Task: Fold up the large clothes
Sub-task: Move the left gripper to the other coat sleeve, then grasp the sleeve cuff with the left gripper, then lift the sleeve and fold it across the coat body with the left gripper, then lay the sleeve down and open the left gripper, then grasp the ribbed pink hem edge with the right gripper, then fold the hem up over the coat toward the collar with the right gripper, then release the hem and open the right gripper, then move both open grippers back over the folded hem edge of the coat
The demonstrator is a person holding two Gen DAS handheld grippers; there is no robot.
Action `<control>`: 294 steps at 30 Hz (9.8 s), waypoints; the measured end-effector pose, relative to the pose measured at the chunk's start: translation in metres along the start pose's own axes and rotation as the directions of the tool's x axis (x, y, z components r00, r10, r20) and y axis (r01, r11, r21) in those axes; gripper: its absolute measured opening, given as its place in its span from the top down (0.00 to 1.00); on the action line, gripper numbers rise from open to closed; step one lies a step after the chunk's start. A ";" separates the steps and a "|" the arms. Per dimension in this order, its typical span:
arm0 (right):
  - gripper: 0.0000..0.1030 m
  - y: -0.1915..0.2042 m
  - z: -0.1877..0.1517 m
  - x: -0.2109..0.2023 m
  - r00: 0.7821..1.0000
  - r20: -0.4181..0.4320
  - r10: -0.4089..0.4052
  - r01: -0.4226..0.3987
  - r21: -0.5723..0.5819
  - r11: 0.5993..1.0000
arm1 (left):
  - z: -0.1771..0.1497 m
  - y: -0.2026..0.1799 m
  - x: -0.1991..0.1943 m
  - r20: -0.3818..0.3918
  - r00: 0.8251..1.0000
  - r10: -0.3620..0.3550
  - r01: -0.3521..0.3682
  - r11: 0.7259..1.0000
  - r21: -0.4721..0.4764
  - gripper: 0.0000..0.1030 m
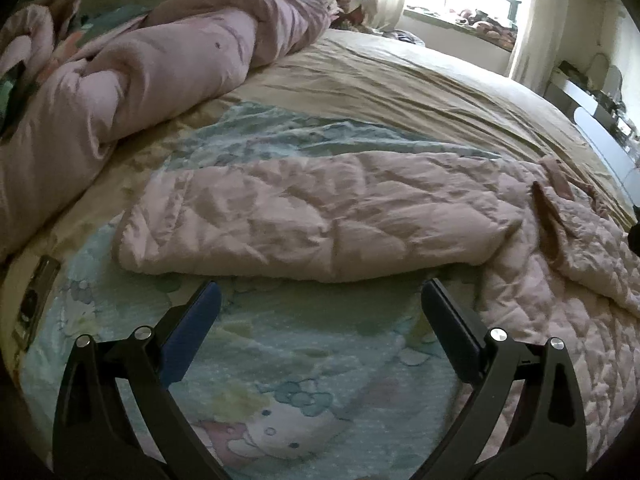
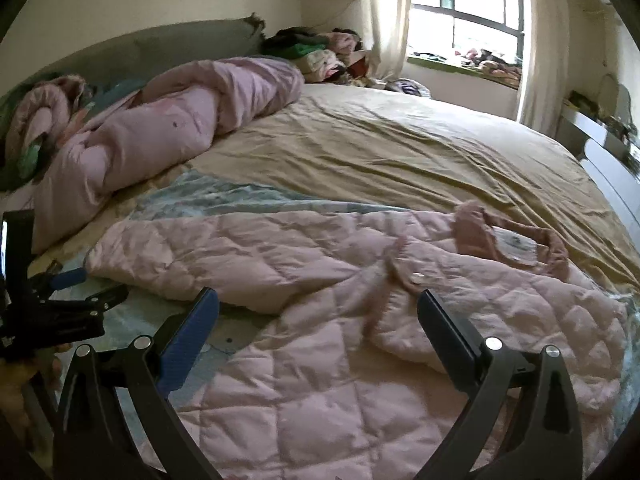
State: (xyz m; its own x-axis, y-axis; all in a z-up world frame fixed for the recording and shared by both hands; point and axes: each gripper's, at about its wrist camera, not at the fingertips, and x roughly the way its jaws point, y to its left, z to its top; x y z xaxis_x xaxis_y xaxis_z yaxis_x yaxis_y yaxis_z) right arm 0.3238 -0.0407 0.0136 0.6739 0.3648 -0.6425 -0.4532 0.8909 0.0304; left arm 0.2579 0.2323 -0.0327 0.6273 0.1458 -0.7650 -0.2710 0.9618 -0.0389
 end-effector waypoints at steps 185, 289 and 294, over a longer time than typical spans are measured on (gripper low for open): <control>0.90 -0.305 -0.065 -0.079 0.940 -0.081 -0.331 0.340 0.282 0.897 | 0.024 -0.259 0.027 -0.034 0.967 -0.254 0.249 0.895 0.370 0.09; 0.04 -0.159 -0.135 -0.232 0.978 0.041 -0.206 0.196 0.168 0.966 | -0.063 -0.222 -0.137 0.082 0.941 -0.328 0.274 0.882 0.384 0.09; 0.04 -0.153 -0.145 -0.240 0.978 0.040 -0.206 0.197 0.163 0.967 | -0.074 -0.219 -0.142 0.071 0.941 -0.330 0.279 0.879 0.387 0.09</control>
State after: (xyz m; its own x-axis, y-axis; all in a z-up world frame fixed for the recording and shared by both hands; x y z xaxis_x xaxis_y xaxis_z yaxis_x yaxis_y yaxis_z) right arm 0.1468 -0.3035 0.0523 0.7759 0.1836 -0.6035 -0.2100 0.9773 0.0273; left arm 0.1742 -0.0156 0.0364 0.7320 -0.1640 -0.6613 0.2197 0.9756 0.0012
